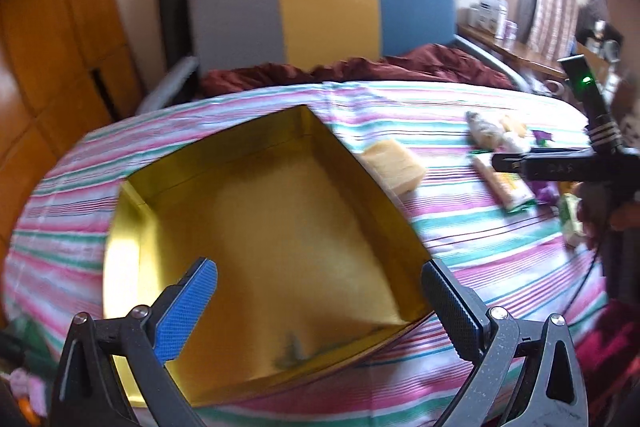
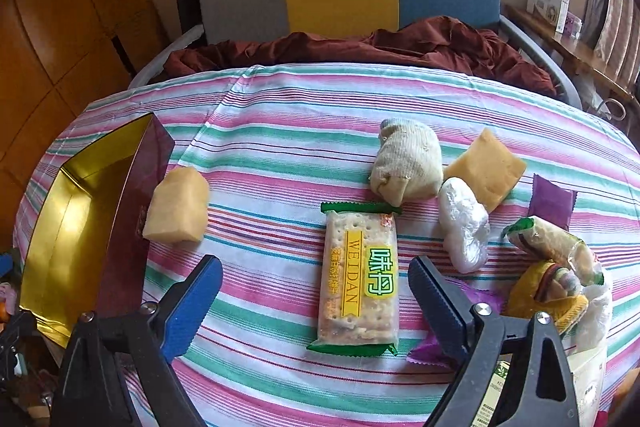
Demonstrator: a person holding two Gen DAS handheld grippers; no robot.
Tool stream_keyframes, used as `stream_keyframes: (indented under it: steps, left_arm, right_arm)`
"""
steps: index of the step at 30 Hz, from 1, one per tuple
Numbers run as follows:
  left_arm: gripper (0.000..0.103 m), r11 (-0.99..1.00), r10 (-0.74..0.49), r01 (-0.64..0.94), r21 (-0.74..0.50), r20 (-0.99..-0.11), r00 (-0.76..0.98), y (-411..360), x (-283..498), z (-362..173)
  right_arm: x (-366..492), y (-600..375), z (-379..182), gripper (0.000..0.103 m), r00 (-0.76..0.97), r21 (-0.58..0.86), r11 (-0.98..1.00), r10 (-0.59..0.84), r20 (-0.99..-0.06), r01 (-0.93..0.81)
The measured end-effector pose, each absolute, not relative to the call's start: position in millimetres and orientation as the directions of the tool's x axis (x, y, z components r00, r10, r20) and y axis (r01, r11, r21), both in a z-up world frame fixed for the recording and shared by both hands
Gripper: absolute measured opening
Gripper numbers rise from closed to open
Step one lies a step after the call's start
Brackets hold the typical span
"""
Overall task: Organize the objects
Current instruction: 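Move the left tool toward the yellow sponge beside the gold tray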
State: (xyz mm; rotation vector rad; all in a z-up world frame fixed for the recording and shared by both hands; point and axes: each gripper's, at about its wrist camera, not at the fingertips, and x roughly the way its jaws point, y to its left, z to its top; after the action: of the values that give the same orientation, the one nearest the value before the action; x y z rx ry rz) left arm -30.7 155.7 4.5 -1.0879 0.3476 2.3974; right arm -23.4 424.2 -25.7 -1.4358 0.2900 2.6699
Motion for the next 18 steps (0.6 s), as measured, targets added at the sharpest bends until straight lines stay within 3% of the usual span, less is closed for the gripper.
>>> stream_keyframes:
  steps: [7, 11, 13, 18]
  left_arm:
    - [0.103, -0.773, 0.443, -0.63, -0.07, -0.771, -0.458, 195, -65, 12]
    - [0.101, -0.722, 0.452, -0.691, -0.007, -0.762, -0.464, 226, -80, 16]
    - [0.094, -0.679, 0.451, -0.733, 0.04, -0.766, -0.459, 245, -87, 15]
    - [0.09, -0.541, 0.408, -0.824, 0.168, -0.805, -0.432, 286, -103, -5]
  right_arm:
    - [-27, 439, -39, 0.086, -0.466, 0.125, -0.968, -0.01, -0.885, -0.218]
    - [-32, 441, -47, 0.081, -0.425, 0.09, -0.967, 0.02, -0.905, -0.237]
    - [-33, 441, -50, 0.078, -0.411, 0.063, -0.969, 0.042, -0.911, -0.238]
    - [-38, 446, -61, 0.07, -0.361, 0.032, -0.967, 0.063, -0.931, -0.253]
